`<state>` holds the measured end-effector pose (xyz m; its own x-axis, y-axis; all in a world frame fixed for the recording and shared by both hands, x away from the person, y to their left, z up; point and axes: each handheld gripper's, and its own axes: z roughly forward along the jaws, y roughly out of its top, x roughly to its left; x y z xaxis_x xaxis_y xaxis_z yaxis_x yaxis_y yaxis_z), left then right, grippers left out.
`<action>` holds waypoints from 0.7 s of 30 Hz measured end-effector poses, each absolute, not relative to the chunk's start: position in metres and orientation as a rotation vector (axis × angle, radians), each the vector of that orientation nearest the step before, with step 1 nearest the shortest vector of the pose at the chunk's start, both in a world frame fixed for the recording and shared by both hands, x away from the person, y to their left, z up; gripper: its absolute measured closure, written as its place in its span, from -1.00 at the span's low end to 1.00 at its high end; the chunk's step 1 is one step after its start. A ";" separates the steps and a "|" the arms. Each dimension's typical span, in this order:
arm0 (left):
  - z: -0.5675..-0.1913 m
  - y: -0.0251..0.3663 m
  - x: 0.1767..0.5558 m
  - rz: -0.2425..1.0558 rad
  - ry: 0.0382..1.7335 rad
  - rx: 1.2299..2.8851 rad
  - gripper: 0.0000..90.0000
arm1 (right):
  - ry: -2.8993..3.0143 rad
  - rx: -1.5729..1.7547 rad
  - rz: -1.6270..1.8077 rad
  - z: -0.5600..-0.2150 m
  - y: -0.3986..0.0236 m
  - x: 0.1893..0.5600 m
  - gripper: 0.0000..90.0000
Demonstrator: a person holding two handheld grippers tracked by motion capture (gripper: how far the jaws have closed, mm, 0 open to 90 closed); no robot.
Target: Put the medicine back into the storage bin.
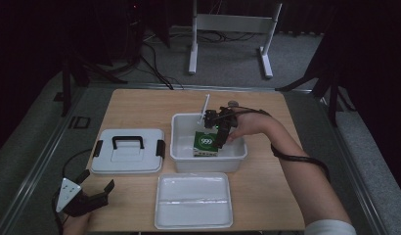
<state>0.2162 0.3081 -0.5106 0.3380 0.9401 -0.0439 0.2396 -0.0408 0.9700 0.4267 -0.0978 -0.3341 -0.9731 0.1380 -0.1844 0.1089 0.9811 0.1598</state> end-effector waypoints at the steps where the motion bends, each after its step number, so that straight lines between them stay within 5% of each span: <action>1: -0.511 0.308 0.216 0.818 1.114 1.529 -0.95 | 2.932 0.181 0.230 -0.331 -0.099 0.424 -0.73; 21: -0.511 0.308 0.216 0.823 1.113 1.532 -0.95 | 2.933 0.086 0.312 -0.322 -0.105 0.352 -0.68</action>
<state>0.2162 0.3082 -0.5106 0.3376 0.9405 -0.0390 0.2389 -0.0456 0.9700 0.3520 -0.1048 -0.3223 -0.9802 0.0777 -0.1820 0.0376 0.9761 0.2139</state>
